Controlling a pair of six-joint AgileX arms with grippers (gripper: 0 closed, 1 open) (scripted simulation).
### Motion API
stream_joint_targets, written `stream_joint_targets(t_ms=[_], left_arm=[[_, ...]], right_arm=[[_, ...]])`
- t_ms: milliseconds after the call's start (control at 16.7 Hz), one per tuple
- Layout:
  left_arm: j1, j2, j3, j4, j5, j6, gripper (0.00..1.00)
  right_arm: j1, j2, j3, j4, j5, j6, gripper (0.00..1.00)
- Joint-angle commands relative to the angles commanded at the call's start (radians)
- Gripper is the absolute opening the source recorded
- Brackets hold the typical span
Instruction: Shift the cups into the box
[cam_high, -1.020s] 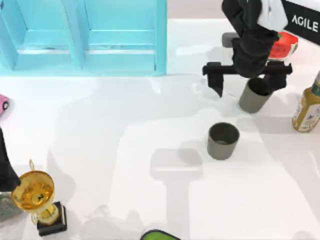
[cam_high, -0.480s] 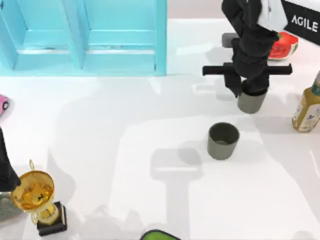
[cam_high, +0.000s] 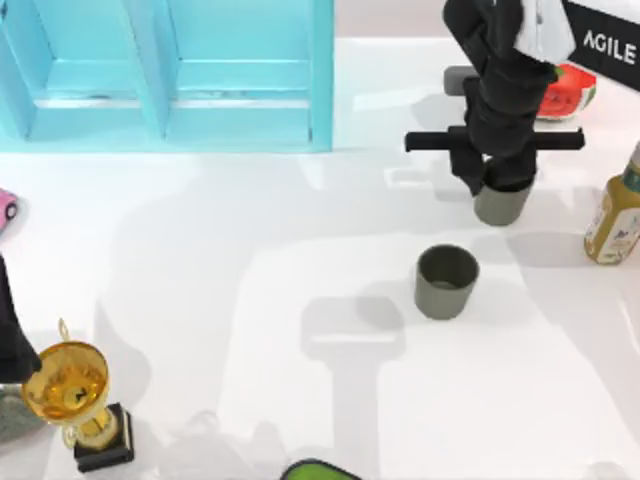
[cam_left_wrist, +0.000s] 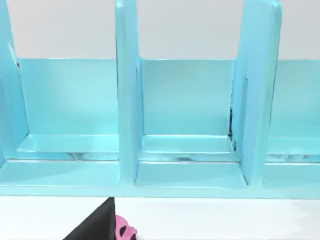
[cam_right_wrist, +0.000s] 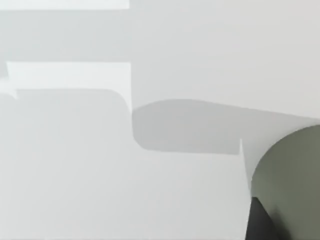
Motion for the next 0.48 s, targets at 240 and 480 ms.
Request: stream_joint_targets(t_ms=[240, 480], left_arm=[[0.000, 0.000, 0.000, 0.000, 0.000, 0.000, 1.00], [0.000, 0.000, 0.000, 0.000, 0.000, 0.000, 1.00]], right_arm=[[-0.023, -0.018, 0.030, 0.013, -0.016, -0.019, 0.00], [-0.097, -0.066, 0.134, -0.058, -0.052, -0.097, 0.00]])
